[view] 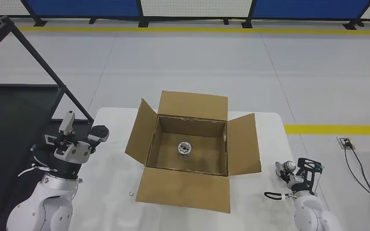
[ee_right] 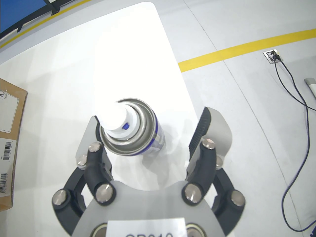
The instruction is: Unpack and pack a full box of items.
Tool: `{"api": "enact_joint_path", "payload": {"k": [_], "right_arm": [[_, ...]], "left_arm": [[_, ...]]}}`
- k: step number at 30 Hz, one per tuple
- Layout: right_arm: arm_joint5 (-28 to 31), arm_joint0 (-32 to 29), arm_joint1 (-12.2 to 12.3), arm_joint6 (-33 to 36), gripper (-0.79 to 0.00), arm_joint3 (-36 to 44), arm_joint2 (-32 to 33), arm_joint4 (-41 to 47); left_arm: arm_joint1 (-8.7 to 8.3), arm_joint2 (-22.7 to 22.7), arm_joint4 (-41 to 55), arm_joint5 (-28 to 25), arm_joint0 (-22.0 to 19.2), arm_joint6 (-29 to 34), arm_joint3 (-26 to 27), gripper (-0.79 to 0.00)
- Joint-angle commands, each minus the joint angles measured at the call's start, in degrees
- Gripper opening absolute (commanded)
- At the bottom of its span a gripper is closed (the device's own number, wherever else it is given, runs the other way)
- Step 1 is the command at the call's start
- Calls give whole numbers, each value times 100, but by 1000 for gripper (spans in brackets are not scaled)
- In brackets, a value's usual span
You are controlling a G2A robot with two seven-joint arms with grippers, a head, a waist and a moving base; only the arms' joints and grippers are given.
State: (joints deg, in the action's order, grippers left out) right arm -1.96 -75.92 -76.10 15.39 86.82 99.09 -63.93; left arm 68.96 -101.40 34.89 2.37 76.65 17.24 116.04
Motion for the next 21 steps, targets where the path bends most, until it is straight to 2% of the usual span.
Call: {"api": "enact_joint_path", "payload": {"k": [1, 9, 15, 21], "right_arm": [[16, -10, 3, -37, -785, 39, -18, 9], [117, -236, 1, -406, -785, 658, -27, 240], [-32, -522, -24, -537, -785, 1974, -243, 210], [86, -546, -24, -109, -785, 3284, -844, -293]], "left_arm": [[-1, -2, 6, -2, 6, -6, 3, 0], [-4, -5, 38, -33, -8, -17, -33, 0], [-6, -38, 100, -81, -18, -13, -87, 0], [-3, -153, 242, -188, 35, -57, -136, 0]]}}
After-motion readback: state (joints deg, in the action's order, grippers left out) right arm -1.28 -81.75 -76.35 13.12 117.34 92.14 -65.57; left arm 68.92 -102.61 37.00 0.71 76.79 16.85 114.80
